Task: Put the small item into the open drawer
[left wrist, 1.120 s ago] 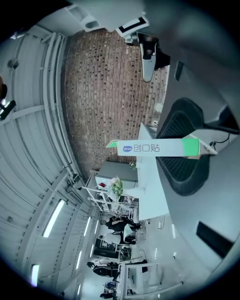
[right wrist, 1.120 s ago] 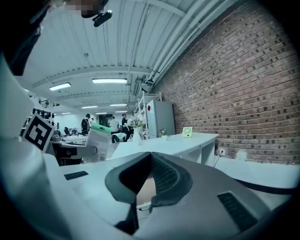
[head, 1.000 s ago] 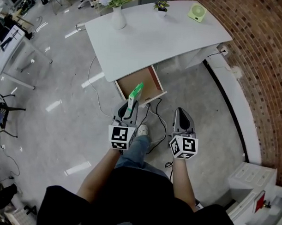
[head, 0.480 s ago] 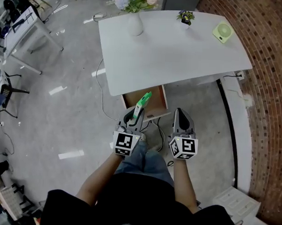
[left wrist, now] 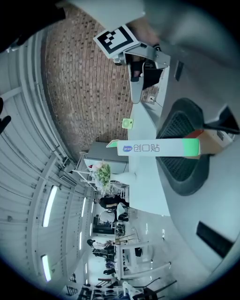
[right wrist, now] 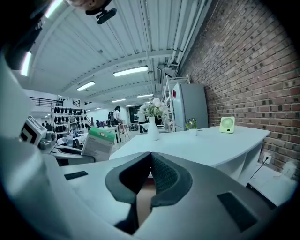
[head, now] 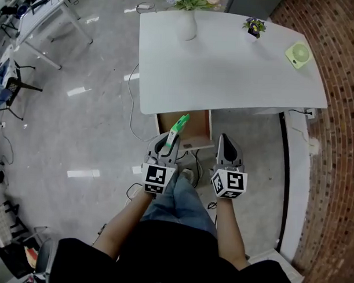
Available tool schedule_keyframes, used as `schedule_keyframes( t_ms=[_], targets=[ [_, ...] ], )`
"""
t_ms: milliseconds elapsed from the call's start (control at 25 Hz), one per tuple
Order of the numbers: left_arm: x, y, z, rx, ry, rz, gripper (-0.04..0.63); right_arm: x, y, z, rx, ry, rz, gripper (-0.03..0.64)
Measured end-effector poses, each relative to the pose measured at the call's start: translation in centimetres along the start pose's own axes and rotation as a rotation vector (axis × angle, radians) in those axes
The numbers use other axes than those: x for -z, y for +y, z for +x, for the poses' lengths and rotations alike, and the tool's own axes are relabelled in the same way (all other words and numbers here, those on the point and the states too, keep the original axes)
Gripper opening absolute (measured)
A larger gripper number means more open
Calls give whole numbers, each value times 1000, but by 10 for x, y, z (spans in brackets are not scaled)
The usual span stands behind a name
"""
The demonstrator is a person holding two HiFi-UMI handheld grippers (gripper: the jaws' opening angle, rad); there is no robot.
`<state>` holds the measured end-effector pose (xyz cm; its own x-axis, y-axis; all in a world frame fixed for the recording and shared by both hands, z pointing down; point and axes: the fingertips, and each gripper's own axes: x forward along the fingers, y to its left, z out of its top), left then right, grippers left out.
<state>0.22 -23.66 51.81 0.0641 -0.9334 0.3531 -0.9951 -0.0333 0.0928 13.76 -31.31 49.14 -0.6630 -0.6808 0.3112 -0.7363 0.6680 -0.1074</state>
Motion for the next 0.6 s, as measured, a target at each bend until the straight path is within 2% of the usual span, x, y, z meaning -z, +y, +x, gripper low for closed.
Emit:
schedule_keyframes(
  t_ms=[320, 600],
  targets=[
    [36, -2, 43, -95, 24, -47, 94, 39, -19, 43, -85, 44, -6, 0],
    [85, -4, 83, -109, 76, -62, 94, 93, -26, 84, -131, 109, -16, 0]
  ],
)
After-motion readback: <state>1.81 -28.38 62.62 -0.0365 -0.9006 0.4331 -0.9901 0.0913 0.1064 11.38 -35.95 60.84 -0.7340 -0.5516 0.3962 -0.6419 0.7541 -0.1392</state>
